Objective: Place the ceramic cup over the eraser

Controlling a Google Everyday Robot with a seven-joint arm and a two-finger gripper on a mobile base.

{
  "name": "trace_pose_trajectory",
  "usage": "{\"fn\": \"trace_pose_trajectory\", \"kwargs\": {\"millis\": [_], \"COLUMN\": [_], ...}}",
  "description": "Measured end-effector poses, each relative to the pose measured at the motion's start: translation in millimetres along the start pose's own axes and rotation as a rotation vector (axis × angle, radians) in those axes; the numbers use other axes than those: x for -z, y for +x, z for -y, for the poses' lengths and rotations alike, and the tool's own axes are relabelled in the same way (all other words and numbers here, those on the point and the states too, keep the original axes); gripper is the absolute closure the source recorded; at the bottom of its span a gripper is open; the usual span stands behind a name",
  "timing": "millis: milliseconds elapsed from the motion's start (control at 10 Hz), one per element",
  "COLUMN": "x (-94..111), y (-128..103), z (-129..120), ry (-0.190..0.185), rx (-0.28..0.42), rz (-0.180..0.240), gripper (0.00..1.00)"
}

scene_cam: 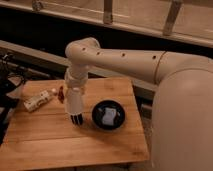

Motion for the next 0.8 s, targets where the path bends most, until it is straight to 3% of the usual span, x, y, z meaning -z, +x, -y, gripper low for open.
{"fn": "trace_pose_trajectory", "kwargs": {"millis": [100, 300, 800], "x": [-3, -7, -26], "y": [1, 1, -4], "z": [-1, 1, 2], "ry": [0.002, 0.001, -0.029], "rx": [-0.001, -0.005, 0.003], "rz": [-0.009, -0.01, -0.02], "gripper": [0.31, 0.2, 0.2]}}
